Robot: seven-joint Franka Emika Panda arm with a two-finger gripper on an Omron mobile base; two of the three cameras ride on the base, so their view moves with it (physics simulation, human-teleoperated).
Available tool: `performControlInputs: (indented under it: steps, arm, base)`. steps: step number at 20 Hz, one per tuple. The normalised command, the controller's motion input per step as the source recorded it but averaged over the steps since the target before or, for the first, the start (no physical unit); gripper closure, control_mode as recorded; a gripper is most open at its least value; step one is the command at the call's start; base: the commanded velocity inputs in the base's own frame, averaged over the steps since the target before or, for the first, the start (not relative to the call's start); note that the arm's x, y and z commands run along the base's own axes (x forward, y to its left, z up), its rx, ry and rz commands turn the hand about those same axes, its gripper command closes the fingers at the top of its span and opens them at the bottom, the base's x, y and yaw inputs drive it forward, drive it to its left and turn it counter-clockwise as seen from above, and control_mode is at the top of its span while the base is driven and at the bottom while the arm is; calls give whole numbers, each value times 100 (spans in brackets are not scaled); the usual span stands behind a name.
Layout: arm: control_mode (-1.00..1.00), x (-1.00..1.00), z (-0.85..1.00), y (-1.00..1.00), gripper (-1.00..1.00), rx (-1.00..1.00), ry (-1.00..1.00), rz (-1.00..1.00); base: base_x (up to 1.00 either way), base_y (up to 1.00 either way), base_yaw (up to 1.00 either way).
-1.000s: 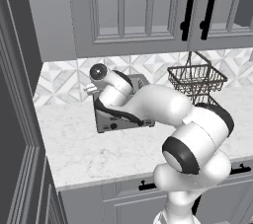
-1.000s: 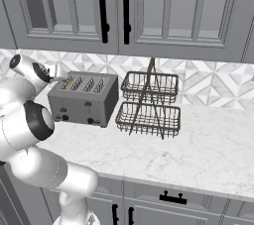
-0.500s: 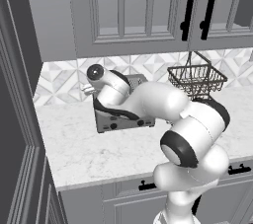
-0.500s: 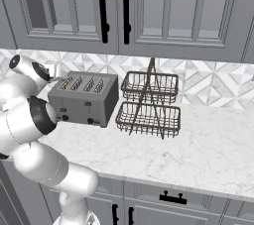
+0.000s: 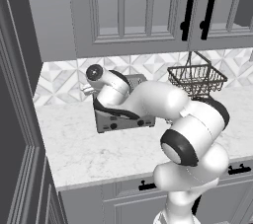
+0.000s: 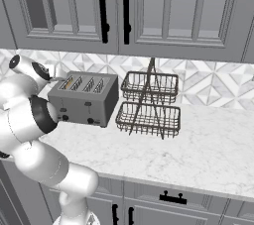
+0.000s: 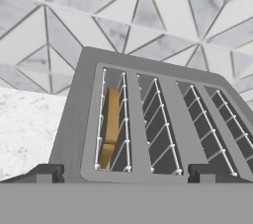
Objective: Start the toaster. Once the lever pops up, take the bread to the plate on the dining counter.
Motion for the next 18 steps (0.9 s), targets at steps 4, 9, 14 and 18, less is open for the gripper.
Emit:
performControlInputs:
  steps: [4, 9, 14, 18]
  arm:
    - [-100, 0, 0, 0, -100, 0, 0, 0]
    - [-100, 0, 0, 0, -100, 0, 0, 0]
    - [-100, 0, 0, 0, -100, 0, 0, 0]
    - [-100, 0, 0, 0, -100, 0, 0, 0]
  base:
    - [0, 0, 0]
    - [0, 0, 0]
    - [0, 0, 0]
    - [0, 0, 0]
